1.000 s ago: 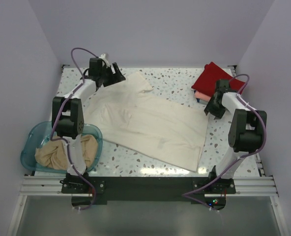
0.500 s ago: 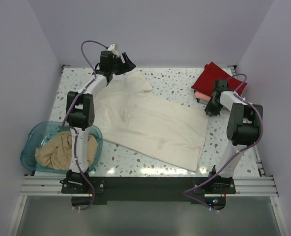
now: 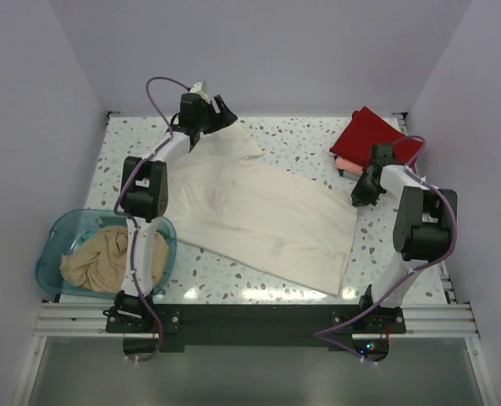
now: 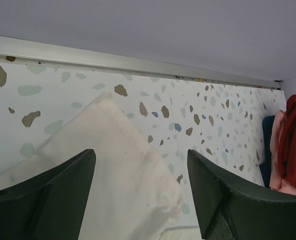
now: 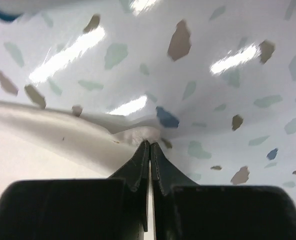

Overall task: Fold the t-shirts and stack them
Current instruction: Fold the tshirt

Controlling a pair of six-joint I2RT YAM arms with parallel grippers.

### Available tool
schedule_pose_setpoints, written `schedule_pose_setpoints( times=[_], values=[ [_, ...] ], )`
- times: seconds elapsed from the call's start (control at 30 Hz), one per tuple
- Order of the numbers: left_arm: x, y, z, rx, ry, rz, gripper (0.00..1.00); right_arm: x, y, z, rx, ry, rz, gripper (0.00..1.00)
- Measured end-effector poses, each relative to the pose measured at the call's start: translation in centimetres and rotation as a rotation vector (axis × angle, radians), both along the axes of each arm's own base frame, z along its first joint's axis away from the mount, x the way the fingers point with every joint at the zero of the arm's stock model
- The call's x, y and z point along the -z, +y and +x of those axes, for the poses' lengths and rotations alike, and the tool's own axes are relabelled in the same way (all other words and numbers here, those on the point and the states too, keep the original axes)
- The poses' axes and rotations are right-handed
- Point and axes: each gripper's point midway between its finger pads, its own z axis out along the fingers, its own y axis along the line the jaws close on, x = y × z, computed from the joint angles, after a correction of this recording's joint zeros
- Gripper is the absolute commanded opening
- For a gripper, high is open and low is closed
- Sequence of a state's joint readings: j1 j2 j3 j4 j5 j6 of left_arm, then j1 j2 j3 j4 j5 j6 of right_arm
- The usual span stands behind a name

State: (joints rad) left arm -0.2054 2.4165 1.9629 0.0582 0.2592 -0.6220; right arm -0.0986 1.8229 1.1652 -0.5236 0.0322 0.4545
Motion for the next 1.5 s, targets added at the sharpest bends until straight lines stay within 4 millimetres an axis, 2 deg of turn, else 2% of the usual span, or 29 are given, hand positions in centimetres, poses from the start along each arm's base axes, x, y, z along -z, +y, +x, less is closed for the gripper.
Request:
schedule_pose_setpoints(
  times=[0.17,0.37,0.47,0.63,0.93,1.13,1.37,1.5],
  values=[
    [0.3,0.0,0.0,-0.013,0.007,-0.012,0.78,-2.2,2.8,-1.4,-0.072,-0.047,0.050,0.00],
    [2.9,0.3,-1.0,-0.028,0.065,-0.009,0.78,-5.6,8.5,-2.8,-0.232,-0.131,0.085,0.00],
    [4.3,0.5,-1.7,-0.038,0.103,-0.011,0.78,-6.2,10.3,-4.4,-0.289,-0.134,0.103,0.00],
    [4.8,0.6,-2.5,-0.047,0.127,-0.014,0.78,-5.8,11.2,-7.2,-0.327,-0.093,0.126,0.00],
    [2.4,-0.3,-4.0,-0.041,0.110,-0.041,0.78,-6.6,13.2,-11.8,-0.432,-0.071,0.176,0.00],
    [1.8,-0.8,-4.5,-0.042,0.111,-0.064,0.78,-5.7,13.4,-14.2,-0.463,-0.027,0.189,0.00],
    [1.9,-1.4,-5.1,-0.040,0.125,-0.072,0.78,-4.5,13.8,-17.3,-0.521,0.060,0.185,0.00],
    [2.0,-2.0,-5.3,-0.040,0.127,-0.073,0.78,-4.5,14.2,-17.9,-0.548,0.075,0.185,0.00]
  ],
)
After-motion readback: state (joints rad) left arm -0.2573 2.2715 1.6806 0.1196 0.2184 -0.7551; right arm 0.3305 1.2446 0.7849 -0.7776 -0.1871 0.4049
